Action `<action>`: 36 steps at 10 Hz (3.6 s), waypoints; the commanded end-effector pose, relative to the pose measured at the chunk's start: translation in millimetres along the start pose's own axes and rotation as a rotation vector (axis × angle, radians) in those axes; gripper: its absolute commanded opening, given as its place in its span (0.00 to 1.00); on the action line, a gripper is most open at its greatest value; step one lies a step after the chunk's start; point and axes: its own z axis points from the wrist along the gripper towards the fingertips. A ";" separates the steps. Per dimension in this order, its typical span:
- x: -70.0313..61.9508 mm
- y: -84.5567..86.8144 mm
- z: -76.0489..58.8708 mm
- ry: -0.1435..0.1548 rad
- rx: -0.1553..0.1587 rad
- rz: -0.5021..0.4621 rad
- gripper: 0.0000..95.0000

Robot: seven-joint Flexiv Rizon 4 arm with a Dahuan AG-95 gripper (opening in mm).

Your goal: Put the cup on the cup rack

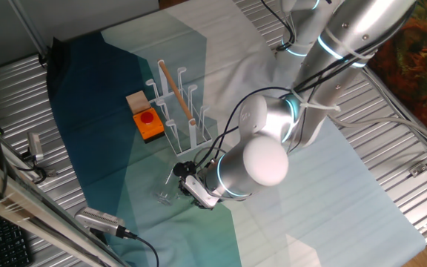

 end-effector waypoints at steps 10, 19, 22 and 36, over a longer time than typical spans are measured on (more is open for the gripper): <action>1.2 -2.7 5.1 -0.040 0.009 -0.039 0.40; -4.4 -4.3 7.7 -0.059 0.014 -0.064 0.20; -4.5 -5.4 7.7 -0.065 0.016 -0.069 0.20; -20.8 -6.1 1.9 -0.097 -0.018 -0.233 0.20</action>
